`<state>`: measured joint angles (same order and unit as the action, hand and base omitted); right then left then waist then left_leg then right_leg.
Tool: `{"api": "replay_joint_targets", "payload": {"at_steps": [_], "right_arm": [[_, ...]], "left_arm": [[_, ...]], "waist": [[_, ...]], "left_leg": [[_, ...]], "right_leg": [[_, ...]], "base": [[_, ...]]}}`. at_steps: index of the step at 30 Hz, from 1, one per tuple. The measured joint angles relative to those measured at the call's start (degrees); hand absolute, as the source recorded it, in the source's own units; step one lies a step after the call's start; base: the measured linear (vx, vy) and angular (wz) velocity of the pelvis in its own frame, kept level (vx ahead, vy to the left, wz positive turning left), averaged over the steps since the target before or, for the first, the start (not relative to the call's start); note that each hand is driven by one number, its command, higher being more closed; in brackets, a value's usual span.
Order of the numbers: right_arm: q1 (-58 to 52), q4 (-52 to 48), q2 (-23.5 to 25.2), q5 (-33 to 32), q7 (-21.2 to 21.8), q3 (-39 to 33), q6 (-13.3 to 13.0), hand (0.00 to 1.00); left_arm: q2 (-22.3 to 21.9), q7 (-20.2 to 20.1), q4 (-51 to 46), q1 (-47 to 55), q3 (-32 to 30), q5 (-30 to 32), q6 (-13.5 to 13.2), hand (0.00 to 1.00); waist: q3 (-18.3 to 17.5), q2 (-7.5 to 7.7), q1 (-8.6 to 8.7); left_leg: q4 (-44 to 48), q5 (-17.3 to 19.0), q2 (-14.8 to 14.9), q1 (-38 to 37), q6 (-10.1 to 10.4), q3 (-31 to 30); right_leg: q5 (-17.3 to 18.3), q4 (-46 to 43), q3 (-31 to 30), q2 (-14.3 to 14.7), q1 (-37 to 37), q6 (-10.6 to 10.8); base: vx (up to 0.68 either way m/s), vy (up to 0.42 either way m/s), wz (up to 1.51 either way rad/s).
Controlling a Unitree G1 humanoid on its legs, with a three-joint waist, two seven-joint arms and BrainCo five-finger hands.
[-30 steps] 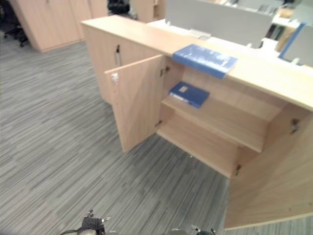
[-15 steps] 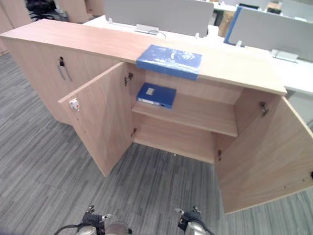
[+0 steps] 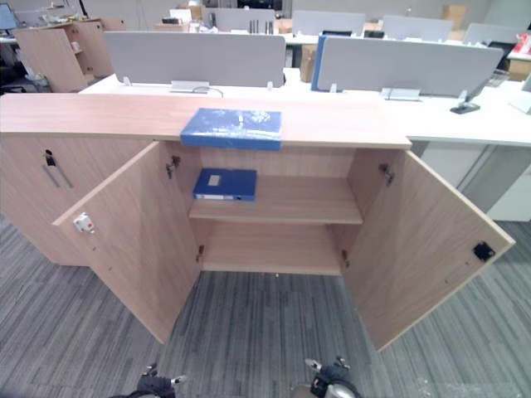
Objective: Walk over to the cabinet, pick up the folder, carry it to the office cabinet, place the folder inside the office cabinet, then close the office cabinet door
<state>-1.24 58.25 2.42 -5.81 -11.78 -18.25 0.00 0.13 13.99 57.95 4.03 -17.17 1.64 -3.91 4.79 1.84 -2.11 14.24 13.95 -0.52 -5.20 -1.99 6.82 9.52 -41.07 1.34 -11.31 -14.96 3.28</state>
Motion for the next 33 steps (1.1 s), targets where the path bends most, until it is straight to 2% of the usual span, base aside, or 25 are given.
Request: {"api": "replay_joint_targets", "payload": {"at_steps": [1,2,3,4,5,6,8,10,12,13,14,15,17,18,20,21,22,23,24,26,27,29,30,33], "right_arm": [[0.0,0.0,0.0,0.0,0.0,-0.5,0.0,0.0],[0.0,0.4,-0.3,0.0,0.0,-1.1,0.0,0.0],[-0.1,1.1,-0.5,-0.1,0.0,-2.4,0.1,0.0],[-0.3,1.4,-0.6,-0.1,0.0,-2.9,0.2,0.0],[-1.2,2.3,-2.2,0.1,-0.1,-3.2,0.4,0.0],[-1.9,2.3,-2.4,0.2,-0.1,-4.0,0.7,0.0],[-2.6,2.5,-2.3,0.0,-0.1,-5.3,0.8,0.0],[-3.0,2.6,-2.3,0.1,0.0,-5.1,0.9,0.0],[-3.2,2.7,-2.2,-0.1,-0.1,-4.6,1.0,0.0],[-3.2,2.7,-2.1,-0.3,0.0,-4.5,1.0,0.0],[-3.2,2.6,-2.2,-0.5,-0.1,-4.1,1.0,0.0],[-2.8,2.6,-2.2,-1.4,-0.1,-4.1,1.0,0.0],[-2.5,2.6,-2.2,-2.1,-0.2,-2.2,0.9,0.0],[-1.8,2.3,-2.2,-2.2,-0.2,-1.0,0.9,0.0],[-0.9,2.1,-1.8,-2.3,-0.3,-0.1,0.8,0.0],[-0.5,1.3,-1.4,-2.7,-0.6,-0.1,0.8,0.0],[-0.8,0.2,-1.4,-3.1,-0.8,-0.1,0.7,0.0],[-0.9,-0.4,-0.3,-3.8,-0.9,0.4,0.4,0.0],[-0.7,-0.5,0.5,-4.1,-0.9,0.7,0.2,0.0],[-0.4,-0.6,1.6,-4.1,-0.9,1.7,-0.1,0.0],[-0.1,-0.5,1.6,-4.1,-0.9,2.1,-0.1,0.0],[-0.4,-0.2,1.6,-4.1,-0.9,1.9,-0.2,0.0],[-0.9,0.1,1.6,-4.0,-0.9,2.0,-0.2,0.0],[-0.8,1.2,1.6,-4.1,-0.8,1.8,-0.2,0.0]], "left_arm": [[0.0,0.0,0.0,0.0,-0.1,0.1,0.0,0.0],[0.0,0.0,0.1,0.0,-0.8,0.1,0.0,0.0],[-0.2,0.0,0.2,-0.1,-1.7,0.2,0.0,0.0],[-0.5,0.0,0.6,-0.2,-2.5,0.6,0.0,0.0],[-1.9,-0.2,1.6,-0.4,-4.1,1.3,0.0,0.0],[-2.8,-0.6,1.6,-0.4,-5.4,2.5,-0.1,0.0],[-2.8,-0.7,2.1,-0.5,-5.8,2.8,0.0,0.0],[-2.9,-0.7,2.0,-0.4,-6.3,2.8,0.0,0.0],[-3.3,-0.7,0.2,-0.4,-7.6,2.1,0.0,0.0],[-3.6,-0.7,-0.9,-0.4,-8.6,2.1,0.0,0.0],[-3.8,-0.7,-1.3,-0.3,-9.0,2.1,0.0,0.0],[-4.0,-0.7,-1.7,0.3,-9.3,2.1,0.0,0.0],[-3.9,-0.7,-3.5,0.9,-8.6,1.8,0.0,0.0],[-3.8,-0.8,-4.5,0.8,-7.2,1.8,-0.1,0.0],[-3.7,-0.8,-4.7,0.5,-6.3,1.5,-0.4,0.0],[-3.4,-0.8,-4.7,0.1,-4.9,1.0,-0.5,0.0],[-3.5,-0.8,-4.6,0.2,-3.8,0.9,-0.5,0.0],[-2.4,-1.0,-4.1,-0.1,-2.9,0.7,-0.6,0.0],[-2.3,-1.0,-3.9,-0.8,-2.6,-0.1,-0.7,0.0],[-2.1,-1.0,-3.4,-0.7,-2.2,-1.9,-0.8,0.0],[-2.0,-0.9,-2.6,-0.5,-2.1,-2.8,-0.8,0.0],[-1.6,-0.7,-0.9,-0.2,-2.0,-3.5,-0.9,0.0],[-1.4,-0.7,0.2,0.2,-1.4,-3.7,-0.8,0.0],[-0.6,-1.4,1.3,0.1,0.8,-3.8,-0.7,0.0]], "waist": [[0.1,-0.02,0.21],[0.2,0.01,0.3],[0.4,-0.08,0.39],[0.6,-0.26,0.83],[0.6,-1.32,1.07],[0.4,-1.93,0.81],[0.1,-2.27,1.11],[-0.3,-2.45,1.38],[-0.4,-2.55,1.71],[-0.4,-2.69,1.62],[-0.3,-2.96,1.39],[-0.2,-3.18,0.81],[-0.3,-3.23,0.42],[-0.3,-3.19,-0.27],[0.3,-3.11,-0.76],[0.9,-3.57,-0.85],[0.8,-4.36,-0.87],[0.9,-3.19,-0.76],[0.9,-2.91,-0.99],[0.8,-2.55,-1.22],[0.7,-2.37,-1.24],[-0.1,-2.09,-1.24],[-2.0,-1.61,-1.14],[-2.8,-1.46,-0.98]], "left_leg": [[-0.4,0.0,0.3,0.1,0.0,-0.8],[-1.5,0.2,1.2,-0.2,0.5,-1.6],[-2.4,0.5,1.7,-1.4,1.2,-2.8],[-2.7,0.8,1.8,-2.4,1.6,-4.0],[-4.8,1.2,2.9,-4.6,1.9,-7.5],[-6.2,0.9,3.4,-6.2,2.0,-9.9],[-5.9,0.7,4.4,-7.0,2.7,-12.1],[-2.9,1.0,6.1,-6.3,3.2,-13.6],[9.9,2.1,7.9,-1.6,6.6,-13.9],[22.3,0.8,8.4,3.5,9.0,-13.8],[29.3,-1.1,8.9,6.4,10.8,-13.5],[41.5,-3.7,9.9,11.1,11.8,-12.5],[50.7,-1.9,11.0,16.0,10.2,-8.7],[51.0,-0.3,10.9,19.8,8.1,-5.9],[46.1,1.5,10.8,23.8,5.8,-4.1],[34.0,0.2,10.7,24.3,4.9,-2.4],[27.2,-1.2,10.8,23.8,2.9,-1.6],[24.5,0.5,9.5,21.3,1.1,-0.7],[21.3,-0.2,8.2,20.2,0.5,-0.7],[16.4,-1.8,5.9,17.4,0.0,-0.7],[13.5,-2.6,4.4,15.1,-0.4,-0.3],[8.8,-4.2,2.5,11.5,-0.4,0.3],[5.0,-5.8,1.7,10.4,0.0,0.5],[-2.6,-9.8,1.5,8.6,0.9,2.0]], "right_leg": [[0.2,3.5,1.2,0.6,-0.1,0.1],[0.0,11.3,2.4,2.0,0.1,-0.1],[-2.2,18.7,2.2,3.2,1.0,-0.3],[-5.0,19.4,2.4,3.6,2.4,-0.1],[-3.9,19.1,3.6,5.4,4.3,-0.1],[-0.7,15.8,4.5,6.1,3.7,-0.5],[2.6,12.6,6.2,6.8,4.1,-2.2],[4.2,14.1,8.3,8.2,6.7,-3.3],[4.1,19.3,10.8,10.2,11.9,-3.5],[3.8,22.7,11.4,11.3,15.6,-4.1],[3.6,24.5,11.6,12.0,17.7,-4.5],[3.4,27.4,11.1,13.2,21.4,-4.9],[3.4,30.7,9.6,13.6,26.7,-5.1],[3.4,32.6,7.6,13.0,29.4,-5.0],[3.5,32.9,6.0,12.1,30.7,-5.0],[3.9,31.5,5.7,11.7,31.7,-3.8],[4.6,30.2,5.4,12.4,31.8,-2.6],[6.9,28.0,4.7,10.8,30.8,-1.4],[7.2,28.8,2.7,10.3,29.5,-1.8],[6.4,31.1,1.5,9.6,28.0,-2.4],[4.7,32.5,1.4,8.9,27.2,-2.7],[2.1,32.2,1.3,7.3,25.9,-2.0],[1.3,32.9,0.7,6.9,25.4,-1.4],[-0.4,34.4,-0.9,7.0,23.5,-0.3]], "base": [[0.18,-0.228,0.19],[0.25,-0.262,0.2],[0.27,-0.272,0.23],[0.34,-0.288,0.28],[0.38,-0.274,0.25],[0.41,-0.28,0.22],[0.48,-0.323,0.26],[0.44,-0.282,0.4],[0.38,-0.206,0.53],[0.34,-0.158,0.32],[0.39,-0.143,0.03],[0.37,-0.051,-0.24],[0.4,0.038,-0.45],[0.45,0.154,-0.61],[0.39,0.201,-0.49],[0.25,0.18,-0.27],[0.33,0.223,-0.06],[0.3,0.195,0.18],[0.26,0.197,0.25],[0.12,0.171,0.28],[0.05,0.125,0.23],[0.03,0.033,0.05],[0.07,-0.01,-0.04],[0.08,-0.088,-0.29]]}}
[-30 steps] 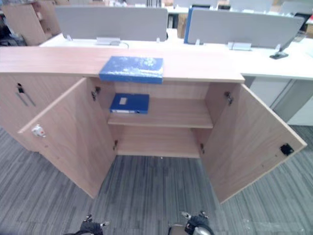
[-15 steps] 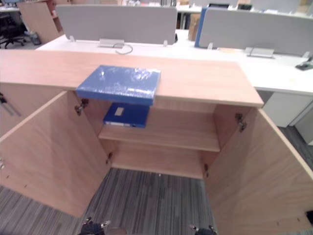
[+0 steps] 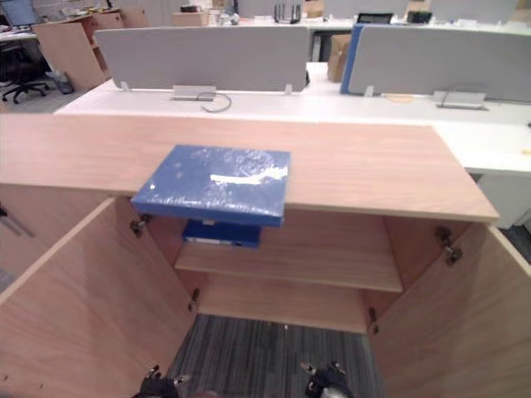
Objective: Walk over to the cabinet, pick up the folder, carry it to the office cabinet, place the folder inside the office cabinet, then close the office cabinet door
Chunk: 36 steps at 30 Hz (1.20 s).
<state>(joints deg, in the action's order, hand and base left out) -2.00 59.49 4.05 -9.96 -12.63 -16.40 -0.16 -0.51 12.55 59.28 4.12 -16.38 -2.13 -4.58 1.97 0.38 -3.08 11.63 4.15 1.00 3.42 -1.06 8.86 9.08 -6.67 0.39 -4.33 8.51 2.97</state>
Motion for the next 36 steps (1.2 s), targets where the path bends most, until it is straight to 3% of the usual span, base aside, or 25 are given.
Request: {"api": "replay_joint_targets", "payload": {"at_steps": [2,3,5,9,12,15,17,20,27,31,36], "right_arm": [[0.1,0.1,0.0,-0.1,0.2,-0.6,0.0,0.0],[0.1,0.2,0.0,0.0,1.3,-2.1,0.1,0.0],[0.0,0.8,-0.6,0.1,2.2,-2.5,0.2,0.0],[-1.1,0.8,-2.5,2.2,3.8,-2.7,1.2,0.0],[-2.1,0.8,-3.6,2.2,4.1,-2.6,2.3,0.0],[-3.2,0.8,-3.9,2.4,3.8,-2.0,2.8,0.0],[-3.2,0.2,-4.0,2.4,3.3,-0.1,2.9,0.0],[-3.3,-2.7,-3.9,2.5,2.0,3.1,3.1,0.0],[-3.9,-5.7,-1.4,2.3,-2.3,5.6,3.1,0.0],[-4.9,-5.9,-1.1,2.2,-3.7,7.0,2.5,0.0],[-7.6,-5.7,-2.3,2.2,-5.1,6.9,0.9,0.0]], "left_arm": [[0.9,-2.2,1.2,-0.4,1.8,-1.3,0.3,0.0],[2.0,-6.0,1.3,-0.3,4.8,-6.4,0.3,0.0],[3.1,-8.4,-0.3,0.1,9.6,-10.5,0.3,0.0],[2.9,-13.9,-13.2,3.1,20.5,-30.8,0.6,0.0],[3.0,-14.6,-28.2,7.6,24.8,-41.0,0.6,0.0],[3.3,-14.3,-37.8,10.7,24.0,-48.0,-0.1,0.0],[3.3,-12.5,-41.3,11.7,22.8,-49.3,-0.4,0.0],[2.8,-6.1,-50.0,13.9,20.8,-45.8,-2.0,0.0],[-2.2,10.2,-58.7,15.8,16.4,-16.3,-2.1,0.0],[-2.5,16.5,-67.5,16.8,17.0,-5.6,-1.5,0.0],[-1.9,25.3,-73.9,14.3,22.1,10.5,-1.2,0.0]], "waist": [[0.1,0.09,0.5],[0.1,0.17,0.61],[0.1,0.17,0.59],[0.2,0.26,0.78],[0.3,0.48,0.91],[0.3,0.49,0.81],[0.3,0.52,0.68],[0.4,0.6,0.49],[0.3,0.96,-0.97],[-0.2,2.68,-0.86],[-0.6,2.78,-0.59]], "left_leg": [[-4.0,-2.0,0.3,-1.6,0.8,0.5],[-6.7,-3.4,0.3,-3.4,1.2,0.5],[-8.7,-4.4,0.3,-4.7,1.4,0.3],[-14.2,-7.5,-0.4,-6.0,1.5,-0.2],[-16.6,-8.7,-1.4,-6.4,1.3,-0.6],[-16.9,-8.6,-2.2,-6.4,1.2,-0.9],[-17.0,-8.6,-2.9,-6.3,1.0,-1.3],[-17.0,-9.1,-3.9,-5.9,0.3,-2.5],[-16.9,-9.6,-5.0,-5.6,-0.7,-3.9],[-16.9,-9.8,-4.4,-5.5,-0.8,-4.7],[-17.0,-9.2,-2.2,-5.5,-0.4,-5.4]], "right_leg": [[-0.7,0.6,-0.4,0.6,-0.3,0.0],[-0.8,0.9,-0.4,1.0,0.2,-0.1],[-0.8,1.2,-0.4,1.2,0.8,-0.1],[-0.8,1.8,-0.4,1.1,-0.1,-0.1],[-0.8,2.3,-0.5,0.3,-0.5,-0.1],[-0.7,2.6,-0.5,-0.6,-0.5,-0.1],[-0.5,3.1,-0.5,-1.0,-0.4,0.3],[0.0,3.4,0.0,-1.8,-0.3,1.0],[0.0,3.8,1.5,-2.8,0.4,1.9],[-0.7,3.7,1.4,-2.4,0.6,2.1],[-3.5,3.1,1.0,-0.2,0.3,1.8]], "base": [[0.0,-0.119,-0.24],[-0.01,-0.125,-0.08],[-0.02,-0.082,0.01],[-0.06,-0.022,0.02],[-0.07,0.039,-0.02],[-0.07,0.064,-0.02],[-0.07,0.051,0.02],[-0.06,0.038,0.15],[-0.03,0.021,0.12],[-0.01,-0.009,0.09],[-0.05,-0.016,0.04]]}}
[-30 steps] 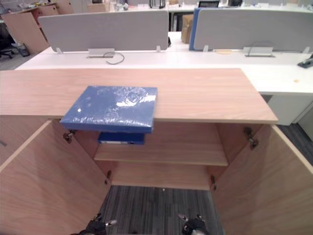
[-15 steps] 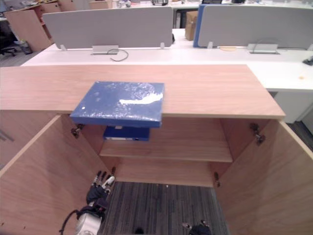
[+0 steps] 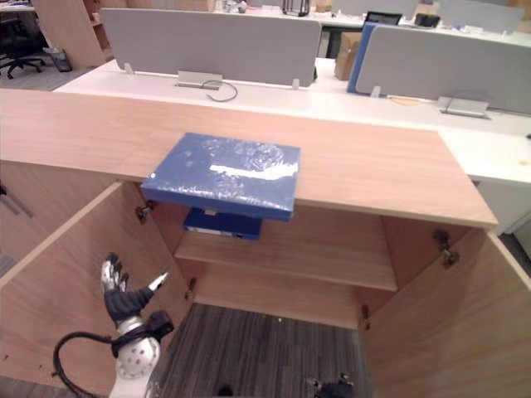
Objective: Walk over to the cabinet, pick up the folder, carry it to the office cabinet, place the folder inside the office cabinet, then close the office cabinet door
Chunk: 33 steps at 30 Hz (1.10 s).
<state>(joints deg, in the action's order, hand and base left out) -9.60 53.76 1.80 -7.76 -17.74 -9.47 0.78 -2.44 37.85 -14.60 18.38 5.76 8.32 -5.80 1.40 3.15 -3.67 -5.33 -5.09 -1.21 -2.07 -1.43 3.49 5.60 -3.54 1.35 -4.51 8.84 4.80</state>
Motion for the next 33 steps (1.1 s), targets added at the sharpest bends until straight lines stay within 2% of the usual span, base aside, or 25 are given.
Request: {"api": "replay_joint_targets", "payload": {"at_steps": [4,6,9,11,13,16,24,33], "right_arm": [[-1.5,1.0,-0.7,-0.1,-0.1,-0.1,-0.4,0.0],[-1.0,2.1,-0.9,0.0,0.0,-0.4,-0.7,0.0],[0.1,4.0,-1.1,0.6,0.3,-0.8,-0.7,0.0],[1.2,5.5,-1.2,2.1,0.8,-2.7,-0.7,0.0],[2.1,6.8,-1.5,2.5,1.2,-3.8,-0.6,0.0],[2.3,7.2,-1.7,4.0,1.5,-5.3,-0.6,0.0],[4.0,9.0,-1.6,5.7,3.3,-7.3,-0.2,0.0],[4.9,9.0,-2.0,6.7,4.3,-9.8,-0.2,0.0]], "left_arm": [[2.1,1.3,-0.9,-3.4,3.2,9.9,0.5,0.0],[5.3,1.2,0.2,-6.7,3.5,15.9,1.6,0.0],[9.0,1.2,2.7,-11.0,1.9,22.7,3.7,0.0],[10.3,1.2,5.0,-13.3,0.6,25.6,5.0,0.0],[10.5,1.1,5.6,-14.6,-0.3,29.1,6.5,0.0],[10.9,0.5,6.5,-15.9,-0.5,32.0,7.8,0.0],[17.0,-1.9,13.1,-23.1,-0.5,39.8,10.9,0.0],[20.9,-4.1,20.0,-30.5,-0.1,43.6,12.3,0.0]], "waist": [[-1.6,-0.08,1.2],[-2.1,-0.24,1.46],[-2.3,-0.31,1.91],[-2.4,-0.55,2.59],[-2.3,-0.61,2.98],[-2.3,-0.56,3.05],[-2.0,-0.37,3.34],[-1.4,-0.68,4.45]], "left_leg": [[0.0,0.0,0.8,0.9,0.4,0.0],[0.0,-0.4,0.9,1.0,0.9,0.3],[-0.1,-0.8,0.7,1.0,1.6,0.6],[-0.1,-1.1,0.6,1.0,1.9,0.5],[-0.1,-1.2,0.6,1.0,1.9,0.1],[-0.1,-1.3,0.4,1.1,1.9,-0.1],[0.0,-1.2,-0.8,1.1,1.2,0.0],[-0.1,-1.1,-0.5,0.9,1.4,0.0]], "right_leg": [[0.0,-0.9,-0.4,0.8,-1.7,0.0],[0.0,-0.1,-1.0,1.0,-1.8,-0.1],[0.6,1.4,-1.7,0.9,-1.8,-1.0],[1.2,1.5,-1.7,0.8,-1.7,-1.8],[1.7,1.7,-1.8,0.9,-1.8,-1.7],[2.0,1.8,-2.0,0.8,-1.8,-1.6],[1.8,2.3,-3.1,0.3,-1.8,-1.7],[1.6,2.2,-3.3,0.5,-1.8,-1.9]], "base": [[-0.08,-0.036,-0.09],[-0.06,-0.051,-0.25],[-0.07,-0.051,-0.27],[-0.08,-0.05,-0.08],[-0.08,-0.036,-0.01],[0.0,0.0,0.0],[0.04,0.009,-0.04],[-0.02,0.0,-0.02]]}}
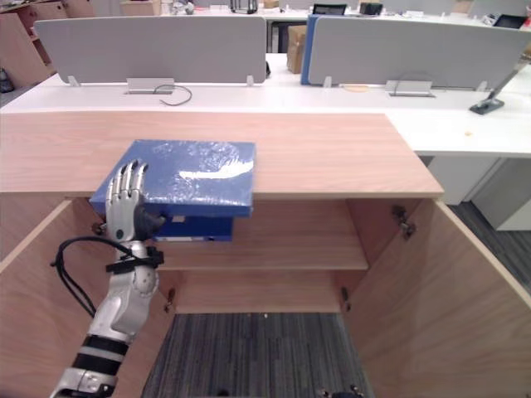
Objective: Walk over to the cabinet, pick up the folder, carry it to the office cabinet, place the folder inside the office cabinet, then close the office cabinet door
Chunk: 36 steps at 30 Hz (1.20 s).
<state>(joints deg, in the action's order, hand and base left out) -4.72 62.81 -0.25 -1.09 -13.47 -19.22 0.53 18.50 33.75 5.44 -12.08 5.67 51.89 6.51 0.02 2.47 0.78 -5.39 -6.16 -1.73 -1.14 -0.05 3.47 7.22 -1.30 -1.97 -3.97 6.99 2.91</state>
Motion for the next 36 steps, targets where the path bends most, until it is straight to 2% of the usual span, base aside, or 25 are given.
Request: {"api": "replay_joint_targets", "payload": {"at_steps": [9,14,15,22,31,34,36], "right_arm": [[-0.1,0.1,-0.1,-0.2,1.0,-2.0,0.0,0.0],[0.5,0.1,-0.1,-0.7,1.4,-2.3,-0.1,0.0],[0.6,0.1,-0.1,-0.8,1.7,-3.1,-0.2,0.0],[1.2,0.5,-0.7,-2.4,1.8,-4.5,-0.5,0.0],[1.2,1.0,-0.9,-3.7,1.8,-5.2,-0.7,0.0],[1.0,1.1,-0.9,-4.5,1.7,-6.1,-0.6,0.0],[1.0,1.7,-1.1,-4.4,1.6,-6.2,-0.5,0.0]], "left_arm": [[5.8,-2.8,10.6,-6.8,1.4,0.1,0.4,0.0],[7.6,-3.4,16.2,-10.6,2.3,0.1,0.3,0.0],[8.0,-3.7,18.0,-11.9,2.5,0.1,0.2,1.0],[9.4,-4.0,26.3,-18.6,3.8,-0.2,0.1,1.0],[9.5,-2.8,28.6,-19.5,5.7,-0.8,-0.1,1.0],[9.9,-2.8,20.2,-15.3,6.4,-2.8,0.5,1.0],[9.2,-3.0,6.0,-8.2,6.7,-3.3,-0.6,1.0]], "waist": [[1.0,-0.08,0.69],[1.1,-0.24,0.89],[1.2,-0.42,1.01],[1.4,-0.64,1.8],[1.6,-0.96,1.91],[1.7,-0.97,1.89],[1.7,-0.98,1.84]], "left_leg": [[0.0,0.1,-0.2,0.0,0.0,0.1],[0.0,0.2,-0.2,0.0,0.0,0.2],[0.1,0.2,-0.2,0.0,0.0,0.2],[0.0,0.2,-0.3,-0.2,0.0,0.4],[0.0,0.2,-0.5,-0.3,0.0,0.5],[0.1,0.2,-0.9,-0.2,-0.1,0.4],[0.3,0.3,-1.3,0.0,-0.2,0.3]], "right_leg": [[0.0,0.4,-0.1,-0.2,0.0,0.0],[0.0,0.4,-0.2,-0.2,0.1,0.0],[0.0,0.4,-0.2,-0.2,0.1,0.0],[-0.2,0.7,-0.3,-0.3,0.1,-0.3],[-0.4,0.8,-0.3,-0.5,0.2,-0.6],[-0.4,1.1,-0.2,-0.8,0.1,-0.6],[-0.4,1.5,-0.2,-1.2,0.2,-0.6]], "base": [[-0.01,0.003,0.0],[0.0,0.0,0.0],[0.0,0.0,0.0],[0.0,0.0,0.0],[0.0,0.0,0.0],[0.0,0.0,0.0],[0.0,0.0,0.0]]}}
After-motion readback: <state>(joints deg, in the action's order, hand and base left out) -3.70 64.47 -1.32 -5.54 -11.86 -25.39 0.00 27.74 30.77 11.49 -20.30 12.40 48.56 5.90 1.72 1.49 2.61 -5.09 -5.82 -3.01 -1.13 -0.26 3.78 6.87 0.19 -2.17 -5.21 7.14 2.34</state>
